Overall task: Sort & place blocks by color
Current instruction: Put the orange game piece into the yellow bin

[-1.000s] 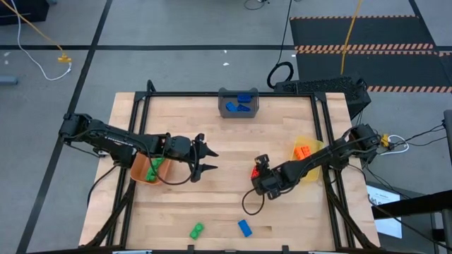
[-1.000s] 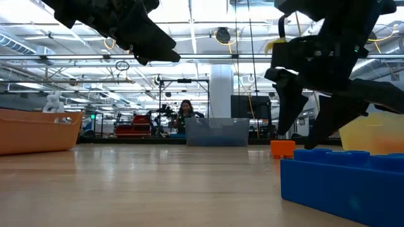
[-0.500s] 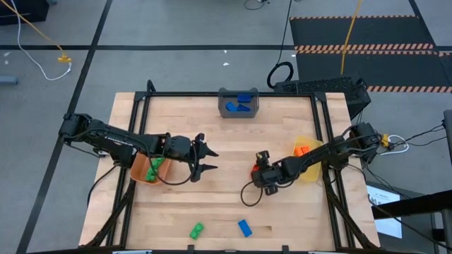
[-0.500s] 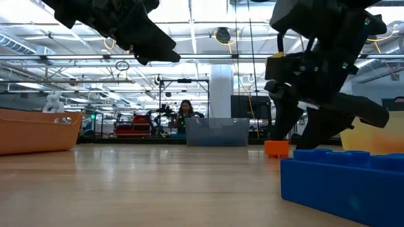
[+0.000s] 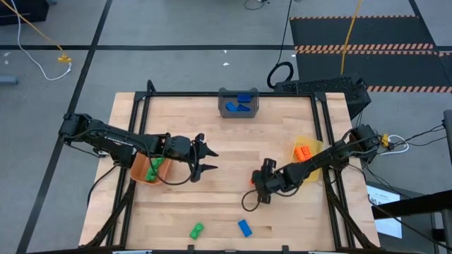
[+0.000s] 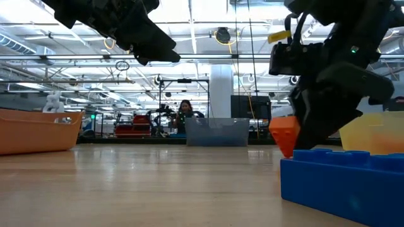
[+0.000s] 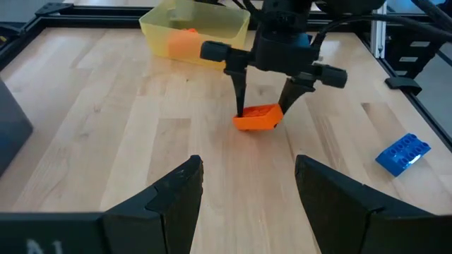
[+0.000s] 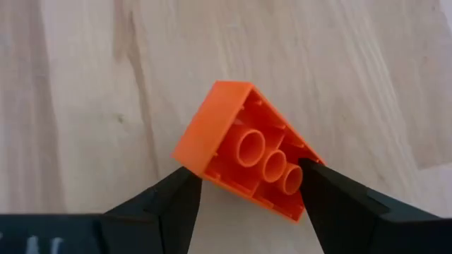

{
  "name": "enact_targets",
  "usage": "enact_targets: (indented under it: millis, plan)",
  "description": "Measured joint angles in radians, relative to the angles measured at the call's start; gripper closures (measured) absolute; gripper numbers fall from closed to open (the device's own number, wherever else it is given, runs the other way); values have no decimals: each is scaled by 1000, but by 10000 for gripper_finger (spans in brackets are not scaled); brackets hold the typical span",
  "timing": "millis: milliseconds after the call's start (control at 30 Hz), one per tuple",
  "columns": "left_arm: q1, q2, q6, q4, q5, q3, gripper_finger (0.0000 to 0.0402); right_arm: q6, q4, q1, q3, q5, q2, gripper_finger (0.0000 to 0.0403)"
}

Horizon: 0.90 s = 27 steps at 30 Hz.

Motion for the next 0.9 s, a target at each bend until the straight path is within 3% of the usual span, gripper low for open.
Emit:
enact_targets:
  millis: [233, 467, 567, 733, 900]
  plan:
    - [0, 0, -4, 8, 0, 0, 179, 55, -15, 25, 0, 52, 0, 222]
    - [0, 0, -6, 5, 3, 0, 179, 65, -37, 25, 0, 73, -39, 311]
    - [0, 0, -5, 5, 3, 0, 178, 67, -113, 24, 1, 79, -125, 340]
    - [0, 0, -5, 4, 2, 0, 179, 147, -318, 24, 1, 155, -341, 350]
    - [0, 0, -4, -1, 2, 0, 179, 440, -642, 28, 3, 155, -559, 351]
